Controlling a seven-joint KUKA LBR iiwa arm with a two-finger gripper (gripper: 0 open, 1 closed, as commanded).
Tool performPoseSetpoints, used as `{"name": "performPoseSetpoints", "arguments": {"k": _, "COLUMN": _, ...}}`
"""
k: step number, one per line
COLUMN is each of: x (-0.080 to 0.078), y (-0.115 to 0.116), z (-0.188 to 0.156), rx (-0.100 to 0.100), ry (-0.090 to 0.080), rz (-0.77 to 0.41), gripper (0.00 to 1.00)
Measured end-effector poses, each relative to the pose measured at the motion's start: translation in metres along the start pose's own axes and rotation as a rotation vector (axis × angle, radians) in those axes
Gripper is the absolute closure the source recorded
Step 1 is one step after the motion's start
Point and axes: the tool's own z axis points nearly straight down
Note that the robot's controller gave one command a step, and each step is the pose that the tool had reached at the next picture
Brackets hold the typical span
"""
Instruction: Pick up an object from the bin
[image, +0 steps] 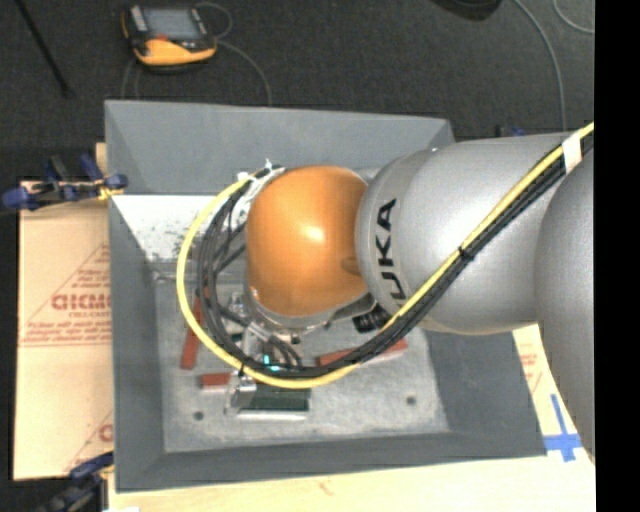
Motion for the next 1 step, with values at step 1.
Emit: {"name": "performPoseSetpoints", "arguments": {"k": 1, "x": -0.0019, "y": -0.0009, "z": -0.0038, "rx": -0.002, "ry": -0.007, "rz": 0.004, "gripper": 0.00}}
